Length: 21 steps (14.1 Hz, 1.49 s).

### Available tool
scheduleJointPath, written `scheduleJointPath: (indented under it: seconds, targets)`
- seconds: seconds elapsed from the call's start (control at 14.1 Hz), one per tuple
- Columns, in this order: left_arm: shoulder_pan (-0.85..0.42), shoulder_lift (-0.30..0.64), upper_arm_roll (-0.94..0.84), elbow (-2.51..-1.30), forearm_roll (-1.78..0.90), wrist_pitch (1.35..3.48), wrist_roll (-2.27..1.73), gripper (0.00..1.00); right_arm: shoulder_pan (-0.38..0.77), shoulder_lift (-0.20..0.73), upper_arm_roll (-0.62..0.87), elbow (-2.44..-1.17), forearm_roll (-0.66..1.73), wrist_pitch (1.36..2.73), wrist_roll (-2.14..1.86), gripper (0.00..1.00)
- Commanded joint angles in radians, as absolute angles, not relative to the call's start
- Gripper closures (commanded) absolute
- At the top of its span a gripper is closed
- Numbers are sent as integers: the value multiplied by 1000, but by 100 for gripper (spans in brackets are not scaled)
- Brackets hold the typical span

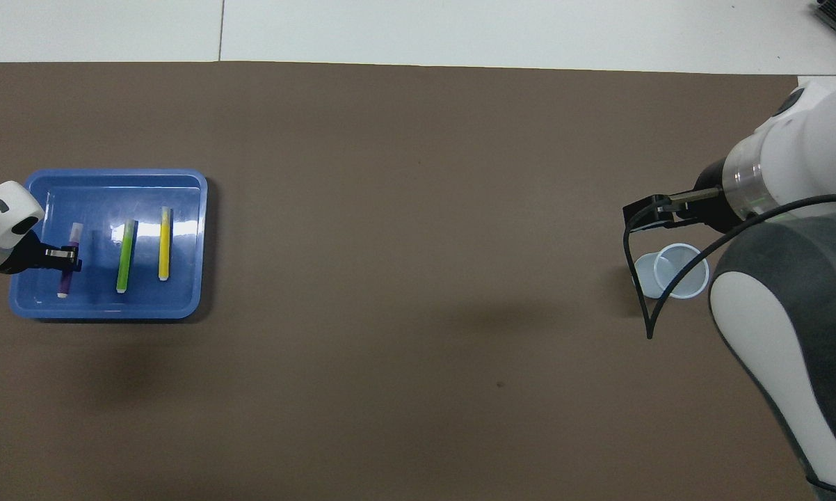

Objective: Right arm passes pens to left for tray arrangement
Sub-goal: 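Release the purple pen beside the green pen and lift the left gripper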

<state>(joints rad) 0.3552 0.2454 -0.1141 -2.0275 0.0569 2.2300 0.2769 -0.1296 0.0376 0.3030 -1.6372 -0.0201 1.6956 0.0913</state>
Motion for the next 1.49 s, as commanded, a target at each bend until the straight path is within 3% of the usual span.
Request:
scheduleJointPath:
  seconds: [0.0, 0.57, 0.71, 0.78, 0.92, 1.0, 1.42]
  targets:
    - [377, 261, -121, -2048, 78, 2295, 285, 100, -109, 44, 270, -1632, -26, 1704, 86, 0]
    - [367, 276, -123, -2072, 123, 2358, 284, 100, -87, 35, 218, -1640, -20, 1671, 86, 0]
    - [367, 276, -123, -2072, 123, 2359, 284, 81, -72, 8, 218, -1669, -20, 1664, 89, 0]
    - [367, 276, -123, -2072, 123, 2364, 285, 67, -72, -6, 218, -1680, -20, 1664, 89, 0]
    - [364, 276, -123, -2069, 123, 2364, 285, 4, -74, -6, 209, -1681, -20, 1667, 83, 0]
    - [364, 278, -123, -2066, 123, 2362, 285, 0, -72, -6, 198, -1683, -18, 1674, 80, 0]
    - [351, 276, -124, -1993, 121, 2281, 276, 0, -37, -8, 150, -1689, -15, 1670, 80, 0]
